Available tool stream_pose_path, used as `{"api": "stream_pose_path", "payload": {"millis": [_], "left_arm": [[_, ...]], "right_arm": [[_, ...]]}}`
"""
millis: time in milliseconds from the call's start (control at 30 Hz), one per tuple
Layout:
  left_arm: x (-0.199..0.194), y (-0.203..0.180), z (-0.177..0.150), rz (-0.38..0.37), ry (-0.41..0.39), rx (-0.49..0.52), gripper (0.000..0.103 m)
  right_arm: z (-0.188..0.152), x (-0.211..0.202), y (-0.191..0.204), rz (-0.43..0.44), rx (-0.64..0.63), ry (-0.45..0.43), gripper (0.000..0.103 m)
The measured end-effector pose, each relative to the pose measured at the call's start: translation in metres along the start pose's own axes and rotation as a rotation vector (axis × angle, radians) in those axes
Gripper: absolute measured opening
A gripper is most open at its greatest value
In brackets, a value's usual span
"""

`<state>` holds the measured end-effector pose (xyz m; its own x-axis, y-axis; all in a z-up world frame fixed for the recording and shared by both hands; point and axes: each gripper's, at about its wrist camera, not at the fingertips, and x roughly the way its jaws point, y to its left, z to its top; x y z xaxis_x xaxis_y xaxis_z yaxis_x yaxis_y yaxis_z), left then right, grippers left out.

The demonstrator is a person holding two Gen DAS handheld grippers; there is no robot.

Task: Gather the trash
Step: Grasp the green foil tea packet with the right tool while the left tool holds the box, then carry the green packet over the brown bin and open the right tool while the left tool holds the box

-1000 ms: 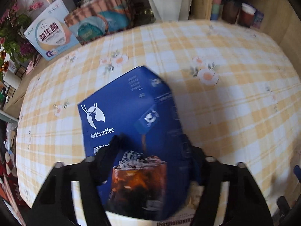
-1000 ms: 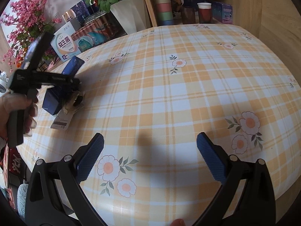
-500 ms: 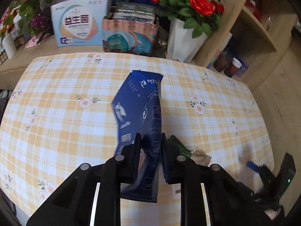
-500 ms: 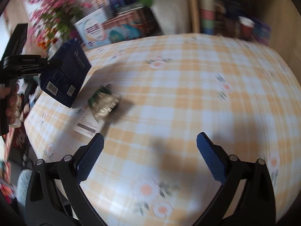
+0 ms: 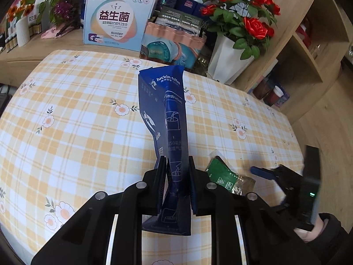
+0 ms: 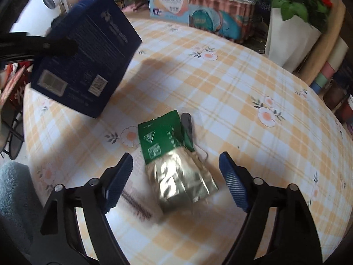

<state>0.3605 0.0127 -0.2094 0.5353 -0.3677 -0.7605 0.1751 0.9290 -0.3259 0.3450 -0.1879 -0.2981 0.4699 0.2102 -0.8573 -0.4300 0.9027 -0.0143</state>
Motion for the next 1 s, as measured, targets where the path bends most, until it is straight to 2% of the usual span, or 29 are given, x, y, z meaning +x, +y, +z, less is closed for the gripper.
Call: {"api": "stream_pose_path", "payload": {"millis": [100,200,233,333,433,1000], "left_arm": [[-0.001,-0.001,-0.003,-0.019,-0.011,0.006,0.018],[-0.003,0.000,-0.006,-0.028,-0.024,0.001,0.018],[-0.003,0.000,-0.007,-0.030,-0.026,-0.003,0.018],[-0.004,-0.003,-0.008,-0.041,-0.022,0.005,0.018],[-0.008,-0.008,-0.010,-0.038,-0.024,0.026,0.018],[-0.069,-0.031,-0.018,-0.048,-0.109,0.074,0.018]], "right_arm": [[0.004,0.018,0.000,-0.009,0.002,0.054,0.074],[0.004,0.022,-0.002,0.018,0.025,0.069,0.069],[0.005,0.020,-0.002,0.004,0.036,0.069,0.055],[0.006,0.009,-0.004,0.001,0.066,0.064,0.044],[0.005,-0.005,-0.002,-0.027,0.056,0.038,0.041],[-0.026,-0.092,-0.030,-0.074,0.252,-0.139,0.040]]}}
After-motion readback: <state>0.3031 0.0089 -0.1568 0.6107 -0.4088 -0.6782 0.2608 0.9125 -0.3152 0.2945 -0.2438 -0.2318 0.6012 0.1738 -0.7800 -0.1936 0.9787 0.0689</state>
